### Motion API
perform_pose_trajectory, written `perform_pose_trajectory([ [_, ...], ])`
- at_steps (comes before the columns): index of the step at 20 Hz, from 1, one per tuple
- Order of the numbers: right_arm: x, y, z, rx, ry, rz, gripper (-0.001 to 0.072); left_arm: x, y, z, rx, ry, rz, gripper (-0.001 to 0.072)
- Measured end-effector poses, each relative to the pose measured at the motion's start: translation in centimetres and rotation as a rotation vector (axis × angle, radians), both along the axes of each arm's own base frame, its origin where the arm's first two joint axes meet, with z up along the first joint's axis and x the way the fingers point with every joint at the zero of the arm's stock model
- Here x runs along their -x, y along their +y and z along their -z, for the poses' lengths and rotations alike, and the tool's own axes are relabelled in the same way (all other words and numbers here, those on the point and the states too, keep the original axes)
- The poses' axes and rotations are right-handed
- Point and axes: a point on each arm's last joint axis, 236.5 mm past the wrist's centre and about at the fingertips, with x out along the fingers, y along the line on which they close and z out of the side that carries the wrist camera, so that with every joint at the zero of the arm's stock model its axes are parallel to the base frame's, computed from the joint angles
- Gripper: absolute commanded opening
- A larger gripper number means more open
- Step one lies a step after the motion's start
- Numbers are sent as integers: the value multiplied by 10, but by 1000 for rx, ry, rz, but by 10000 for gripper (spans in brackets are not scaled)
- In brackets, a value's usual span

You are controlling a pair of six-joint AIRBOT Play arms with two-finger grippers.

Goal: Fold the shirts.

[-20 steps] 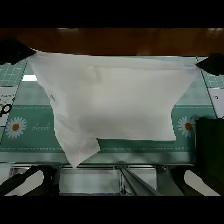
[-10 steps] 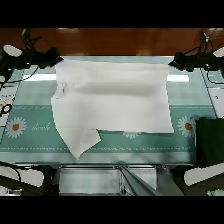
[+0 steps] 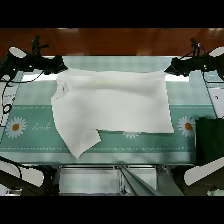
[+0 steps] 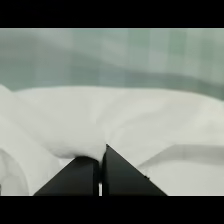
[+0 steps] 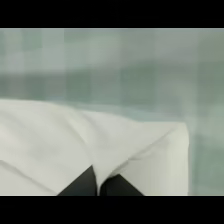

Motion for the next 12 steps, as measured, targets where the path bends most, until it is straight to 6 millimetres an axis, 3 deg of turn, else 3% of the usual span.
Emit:
perform_pose_trajectory([
  [6, 31, 0, 16, 40, 119, -79, 21, 51, 8, 22, -77, 169, 155, 17],
  [12, 58, -2, 39, 54, 254, -126, 21, 66, 14, 37, -105, 239, 192, 17],
])
